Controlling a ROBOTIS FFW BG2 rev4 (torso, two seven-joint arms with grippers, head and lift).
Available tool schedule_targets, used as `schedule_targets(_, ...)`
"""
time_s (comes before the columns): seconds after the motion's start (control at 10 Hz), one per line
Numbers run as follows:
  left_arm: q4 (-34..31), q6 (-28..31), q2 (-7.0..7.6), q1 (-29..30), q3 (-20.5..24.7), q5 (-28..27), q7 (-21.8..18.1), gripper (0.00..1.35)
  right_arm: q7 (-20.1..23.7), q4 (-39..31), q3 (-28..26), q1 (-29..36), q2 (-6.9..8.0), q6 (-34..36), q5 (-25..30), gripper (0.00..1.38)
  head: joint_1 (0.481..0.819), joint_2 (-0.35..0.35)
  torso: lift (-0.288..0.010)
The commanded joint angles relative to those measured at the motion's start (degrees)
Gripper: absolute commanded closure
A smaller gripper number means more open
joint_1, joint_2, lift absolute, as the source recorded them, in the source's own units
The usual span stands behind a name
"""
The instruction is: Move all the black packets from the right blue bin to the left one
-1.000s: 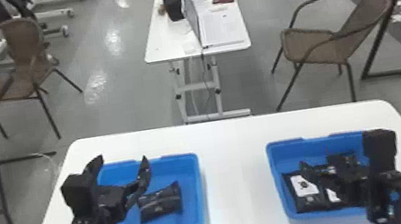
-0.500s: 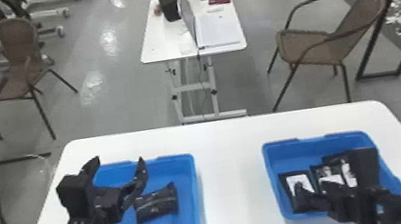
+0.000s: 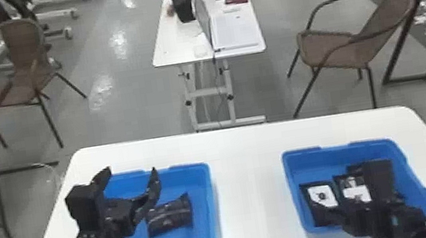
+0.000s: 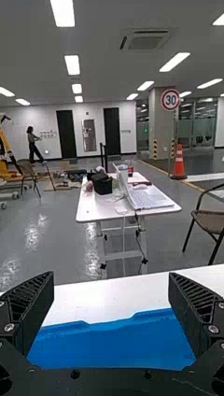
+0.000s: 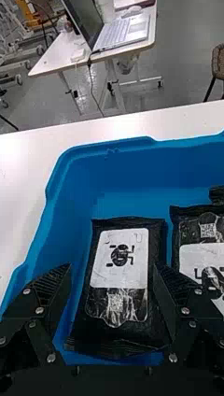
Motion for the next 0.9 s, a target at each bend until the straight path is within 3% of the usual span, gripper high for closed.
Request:
schedule_targets(0.0,0.0,0.2,-0.15,0.0,0.0,0.1,0.0,0.12,-0.7,2.0,0.4,-0.6,0.00,0.2,-0.4,0.40,0.695,0.041,0.000)
schedule_targets(0.3,0.0,1.0,-0.15,0.0,0.3,0.8,0.0,0.12,-2.2,5.6,0.4,-2.3,0.00,2.6,-1.0,0.44,0.695,0.042,0.000)
schedule_targets(0.5,0.0,1.2,-0.15,0.0,0.3,0.9,0.0,0.12,-2.2,6.3,0.6,-3.1,-0.44,2.9,-1.7,1.00,0.695,0.041,0.000)
schedule_targets(0.6,0.0,1.2,-0.15,0.1,0.4,0.9,0.0,0.12,-2.3,5.5,0.6,-2.7,-0.35,2.1,-2.3,1.15,0.695,0.040,0.000)
schedule_targets(0.8,0.0,1.1,-0.15,0.1,0.4,1.0,0.0,0.12,-2.7,2.6,0.6,-1.8,-0.26,2.0,-3.2,1.15,0.695,0.044,0.000)
